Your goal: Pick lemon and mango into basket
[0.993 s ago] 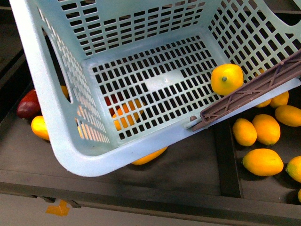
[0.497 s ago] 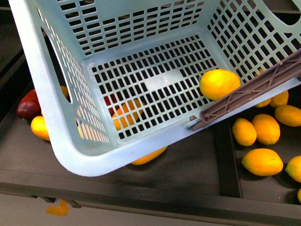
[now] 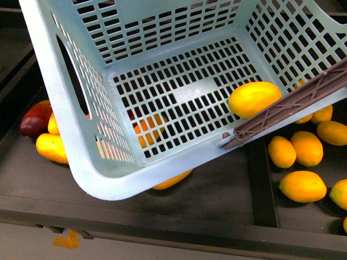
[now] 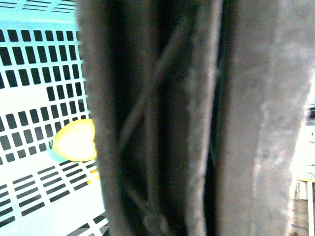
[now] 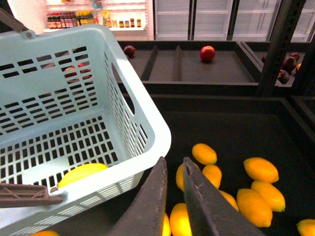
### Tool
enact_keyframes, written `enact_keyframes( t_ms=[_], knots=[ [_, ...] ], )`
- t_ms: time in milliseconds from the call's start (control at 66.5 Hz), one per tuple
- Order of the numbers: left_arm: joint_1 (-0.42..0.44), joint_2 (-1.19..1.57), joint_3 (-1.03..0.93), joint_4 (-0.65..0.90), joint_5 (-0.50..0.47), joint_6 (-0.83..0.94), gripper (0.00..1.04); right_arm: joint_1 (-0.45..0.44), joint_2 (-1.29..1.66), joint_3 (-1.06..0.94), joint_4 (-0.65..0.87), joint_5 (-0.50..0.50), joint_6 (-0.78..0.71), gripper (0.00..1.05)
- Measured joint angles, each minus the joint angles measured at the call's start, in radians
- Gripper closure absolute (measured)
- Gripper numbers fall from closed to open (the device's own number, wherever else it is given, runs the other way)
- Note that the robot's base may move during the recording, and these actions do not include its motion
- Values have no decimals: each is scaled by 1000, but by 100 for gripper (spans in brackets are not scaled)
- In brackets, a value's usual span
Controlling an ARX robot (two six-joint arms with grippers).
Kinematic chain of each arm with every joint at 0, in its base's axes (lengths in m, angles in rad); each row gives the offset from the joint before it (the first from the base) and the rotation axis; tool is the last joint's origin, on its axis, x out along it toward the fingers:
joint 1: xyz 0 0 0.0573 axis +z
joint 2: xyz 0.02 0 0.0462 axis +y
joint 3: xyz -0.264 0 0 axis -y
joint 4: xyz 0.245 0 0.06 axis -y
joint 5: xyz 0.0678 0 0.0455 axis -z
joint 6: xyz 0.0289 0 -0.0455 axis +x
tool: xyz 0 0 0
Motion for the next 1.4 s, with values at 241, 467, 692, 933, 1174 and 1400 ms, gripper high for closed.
enact_keyframes(
  t_ms=[241,467,692,933,1174,1400],
  knots=[
    [0,0,0,0,6,-1,91,0,-2,0,0,0,0,48],
    [-14,0,0,0,27,-3,91,2,-3,-2,-1,2,0,10],
    [-8,0,-2,0,10,-8,91,2,-3,-5,-1,3,0,9],
    [-1,0,-3,0,-1,-1,91,2,-4,-6,-2,2,0,9],
    [0,0,-3,0,9,-1,91,2,-4,-7,-2,-1,0,9],
    [18,0,-3,0,-31,18,91,20,63,105,-305,214,183,9]
  ],
)
